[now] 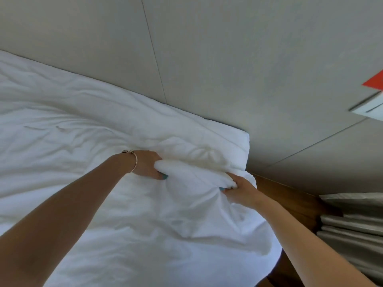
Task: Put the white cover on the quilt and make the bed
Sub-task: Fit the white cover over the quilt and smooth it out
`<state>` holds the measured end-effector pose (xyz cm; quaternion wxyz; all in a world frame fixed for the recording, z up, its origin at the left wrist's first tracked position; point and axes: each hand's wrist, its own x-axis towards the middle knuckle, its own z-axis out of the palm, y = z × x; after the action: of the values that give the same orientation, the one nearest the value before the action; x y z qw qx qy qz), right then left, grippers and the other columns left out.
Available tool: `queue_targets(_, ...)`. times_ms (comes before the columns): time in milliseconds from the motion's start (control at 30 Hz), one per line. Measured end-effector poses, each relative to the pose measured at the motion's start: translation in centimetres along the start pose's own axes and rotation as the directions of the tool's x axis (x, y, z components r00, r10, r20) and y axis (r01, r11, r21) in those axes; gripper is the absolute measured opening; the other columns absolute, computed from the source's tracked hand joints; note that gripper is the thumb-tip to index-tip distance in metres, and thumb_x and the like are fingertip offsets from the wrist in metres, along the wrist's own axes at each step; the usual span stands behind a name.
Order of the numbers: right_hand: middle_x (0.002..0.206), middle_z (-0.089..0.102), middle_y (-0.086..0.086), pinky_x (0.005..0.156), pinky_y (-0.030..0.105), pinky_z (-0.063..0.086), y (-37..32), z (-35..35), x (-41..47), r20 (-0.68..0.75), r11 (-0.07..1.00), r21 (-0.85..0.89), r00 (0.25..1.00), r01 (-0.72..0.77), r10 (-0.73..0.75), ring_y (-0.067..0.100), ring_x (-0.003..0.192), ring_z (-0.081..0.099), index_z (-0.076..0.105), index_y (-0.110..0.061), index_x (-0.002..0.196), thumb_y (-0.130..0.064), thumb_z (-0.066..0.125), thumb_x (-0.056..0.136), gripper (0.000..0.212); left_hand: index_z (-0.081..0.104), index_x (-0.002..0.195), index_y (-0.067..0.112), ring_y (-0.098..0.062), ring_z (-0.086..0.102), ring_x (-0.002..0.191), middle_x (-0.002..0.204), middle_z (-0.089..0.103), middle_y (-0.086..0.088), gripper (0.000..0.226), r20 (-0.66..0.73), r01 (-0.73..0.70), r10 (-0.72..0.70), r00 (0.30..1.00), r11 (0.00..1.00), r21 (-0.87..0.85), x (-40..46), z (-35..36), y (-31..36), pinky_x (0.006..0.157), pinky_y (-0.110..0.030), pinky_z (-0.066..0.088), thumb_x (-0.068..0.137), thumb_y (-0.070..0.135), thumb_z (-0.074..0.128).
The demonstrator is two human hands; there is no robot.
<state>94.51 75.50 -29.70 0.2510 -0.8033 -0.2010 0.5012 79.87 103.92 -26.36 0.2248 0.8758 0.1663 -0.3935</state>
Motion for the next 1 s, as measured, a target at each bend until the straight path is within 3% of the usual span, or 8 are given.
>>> queue_targets(267,0.074,0.063,-0.013,0.067,0.022,0.046,-8.0,-4.7,-2.4,-0.190,0.925,0.119,0.923,0.360,-0.334,0.005,0.066,0.058,0.062,-0.026,0.097,-0.045,0.070,0.086,0.023,0.060,0.077,0.007,-0.017,0.055,0.064,0.069,0.059,0.000,0.088,-0.468,-0.144,-0.013,0.884,0.944,-0.298,-5.7,-8.0,-0.8,0.065,-0.032,0.043,0.054,0.091,0.049)
queue_targets(400,0.061,0.059,-0.016,0.058,0.022,0.042,-10.4,-9.6,2.8,-0.360,0.894,0.020,0.838,0.447,-0.411,0.003,0.056,0.053,0.060,-0.030,0.083,-0.036,0.067,0.090,0.011,0.064,0.076,0.015,-0.016,0.056,0.067,0.069,0.061,0.003,0.058,-0.559,-0.133,-0.040,0.828,0.955,-0.265,-0.1,-14.8,-0.6,0.063,-0.028,0.042,0.070,0.073,0.066)
queue_targets(600,0.105,0.064,0.001,0.081,0.037,0.039,-5.8,-5.3,14.1,-0.388,0.829,-0.558,0.892,-0.029,-0.230,0.029,0.105,0.058,0.053,-0.029,0.120,-0.073,0.047,0.085,0.057,0.063,0.102,0.028,-0.022,0.056,0.106,0.107,0.064,0.003,0.057,-0.578,0.361,-0.143,0.804,0.889,0.282,14.4,-8.4,-3.8,0.095,-0.035,0.032,0.080,0.077,0.045)
queue_targets(700,0.122,0.055,0.004,0.101,0.044,0.025,-2.6,-3.3,12.5,-0.589,0.731,-0.650,0.746,-0.208,-0.312,0.032,0.114,0.049,0.061,-0.031,0.111,-0.080,0.054,0.073,0.062,0.071,0.089,0.019,-0.031,0.058,0.096,0.089,0.067,-0.004,0.053,-0.766,0.376,-0.121,0.632,0.912,0.165,15.8,-3.9,-5.5,0.110,-0.042,0.018,0.073,0.068,0.063)
queue_targets(767,0.121,0.053,0.003,0.098,0.044,0.036,-1.5,-2.1,10.7,-0.577,0.785,-0.552,0.809,-0.282,-0.116,0.030,0.112,0.050,0.055,-0.030,0.119,-0.069,0.050,0.084,0.053,0.067,0.074,0.014,-0.034,0.063,0.083,0.073,0.066,-0.010,0.053,-0.843,0.339,-0.127,0.522,0.938,0.069,15.7,-1.9,-6.0,0.103,-0.044,0.029,0.077,0.066,0.056)
queue_targets(833,0.116,0.057,0.004,0.081,0.039,0.047,-1.7,-2.3,11.0,-0.531,0.897,-0.368,0.847,-0.245,0.014,0.031,0.104,0.055,0.046,-0.027,0.127,-0.054,0.043,0.095,0.042,0.061,0.072,0.014,-0.035,0.065,0.072,0.070,0.066,-0.011,0.058,-0.798,0.308,-0.195,0.570,0.951,-0.013,15.3,-2.4,-5.5,0.078,-0.039,0.046,0.083,0.066,0.039)
queue_targets(900,0.107,0.064,0.007,0.072,0.038,0.046,-3.0,-4.4,12.8,-0.567,0.933,-0.339,0.818,-0.123,-0.098,0.036,0.095,0.061,0.050,-0.025,0.124,-0.048,0.042,0.094,0.038,0.064,0.086,0.018,-0.034,0.067,0.086,0.090,0.071,-0.011,0.051,-0.785,0.331,-0.282,0.553,0.938,-0.103,15.4,-5.2,-5.3,0.072,-0.035,0.046,0.089,0.063,0.039)
queue_targets(1000,0.087,0.068,0.010,0.056,0.036,0.046,-4.3,-9.5,15.5,-0.643,0.841,-0.524,0.582,0.139,-0.497,0.038,0.071,0.065,0.065,-0.015,0.105,-0.045,0.045,0.081,0.043,0.068,0.094,0.019,-0.036,0.066,0.091,0.096,0.071,-0.010,0.047,-0.862,0.320,-0.276,0.425,0.937,-0.142,16.6,-11.2,-5.3,0.071,-0.035,0.045,0.090,0.059,0.044)
